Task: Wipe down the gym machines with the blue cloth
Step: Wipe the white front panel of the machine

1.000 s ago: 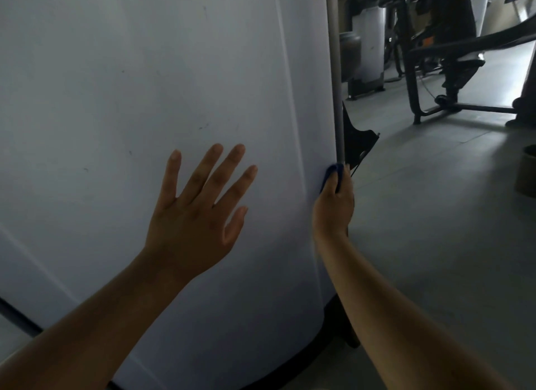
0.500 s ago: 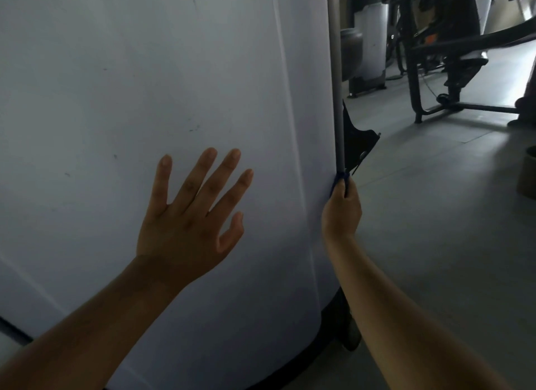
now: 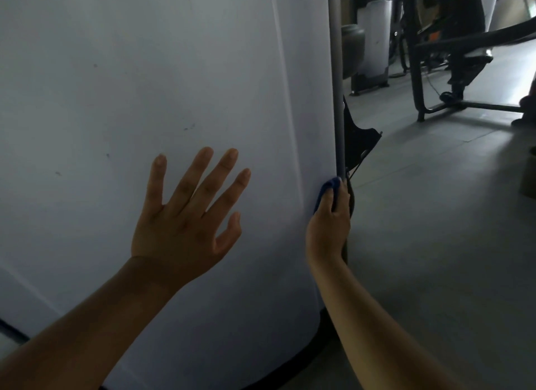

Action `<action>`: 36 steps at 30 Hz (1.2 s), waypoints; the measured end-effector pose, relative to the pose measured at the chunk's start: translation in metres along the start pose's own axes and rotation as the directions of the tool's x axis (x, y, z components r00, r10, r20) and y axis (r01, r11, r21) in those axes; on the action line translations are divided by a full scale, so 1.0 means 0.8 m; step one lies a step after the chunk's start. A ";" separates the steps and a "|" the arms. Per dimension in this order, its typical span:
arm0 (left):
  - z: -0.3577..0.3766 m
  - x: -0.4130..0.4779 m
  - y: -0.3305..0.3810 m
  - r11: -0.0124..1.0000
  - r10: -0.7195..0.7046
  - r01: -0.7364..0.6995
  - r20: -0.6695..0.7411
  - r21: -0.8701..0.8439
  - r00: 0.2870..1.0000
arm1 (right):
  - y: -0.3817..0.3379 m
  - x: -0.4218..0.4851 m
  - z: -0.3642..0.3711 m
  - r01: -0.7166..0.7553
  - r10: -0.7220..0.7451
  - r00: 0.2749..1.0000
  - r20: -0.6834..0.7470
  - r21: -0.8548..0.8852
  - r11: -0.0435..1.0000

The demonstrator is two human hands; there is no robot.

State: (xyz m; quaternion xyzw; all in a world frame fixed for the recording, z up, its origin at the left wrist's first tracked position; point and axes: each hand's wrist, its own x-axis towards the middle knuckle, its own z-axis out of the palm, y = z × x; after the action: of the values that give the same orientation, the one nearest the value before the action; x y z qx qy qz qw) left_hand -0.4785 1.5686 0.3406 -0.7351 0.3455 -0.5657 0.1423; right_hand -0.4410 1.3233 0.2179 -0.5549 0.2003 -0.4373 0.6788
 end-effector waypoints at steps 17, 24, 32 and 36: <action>0.001 -0.003 0.002 1.000 -0.004 0.004 0.000 0.008 1.000 | 0.010 -0.053 -0.015 0.028 -0.019 0.997 0.078 -0.108 0.994; 0.005 -0.006 0.010 0.999 -0.032 0.032 -0.008 0.018 0.999 | -0.031 -0.131 0.005 0.330 -0.275 0.914 0.297 -0.152 0.932; -0.002 -0.024 0.012 0.998 -0.025 0.029 0.066 -0.056 0.997 | 0.031 -0.062 -0.013 -0.078 0.081 0.997 0.020 -0.109 0.991; 0.002 -0.030 0.021 0.997 -0.052 0.056 0.069 -0.052 0.996 | 0.014 -0.110 0.002 -0.055 0.057 0.998 0.026 -0.086 0.995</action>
State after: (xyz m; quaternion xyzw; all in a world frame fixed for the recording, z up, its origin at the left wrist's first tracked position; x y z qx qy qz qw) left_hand -0.4853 1.5723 0.3125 -0.7665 0.3356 -0.5347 0.1186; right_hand -0.4829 1.3957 0.1896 -0.5838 0.2245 -0.4011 0.6692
